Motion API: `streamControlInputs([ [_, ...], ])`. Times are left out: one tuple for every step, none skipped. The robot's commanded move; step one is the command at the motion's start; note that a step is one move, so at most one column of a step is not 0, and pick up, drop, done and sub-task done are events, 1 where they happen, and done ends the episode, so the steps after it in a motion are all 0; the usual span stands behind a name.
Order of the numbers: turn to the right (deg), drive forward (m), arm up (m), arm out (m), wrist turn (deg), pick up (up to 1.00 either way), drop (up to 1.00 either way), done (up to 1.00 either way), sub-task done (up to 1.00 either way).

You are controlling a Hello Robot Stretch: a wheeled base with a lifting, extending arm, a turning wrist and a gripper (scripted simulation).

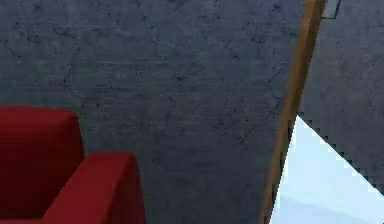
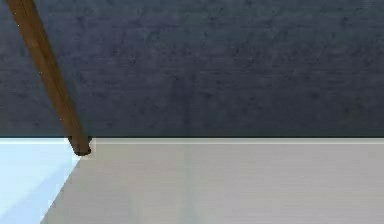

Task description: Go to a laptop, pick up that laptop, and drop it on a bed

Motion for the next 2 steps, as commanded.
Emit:
streamControlInputs([
  [45.0, 0.00, 0.00, 0.00, 0.0, 0.00, 0.00, 0.00, 0.00],
  [45.0, 0.00, 0.00, 0.00, 0.0, 0.00, 0.00, 0.00, 0.00],
])
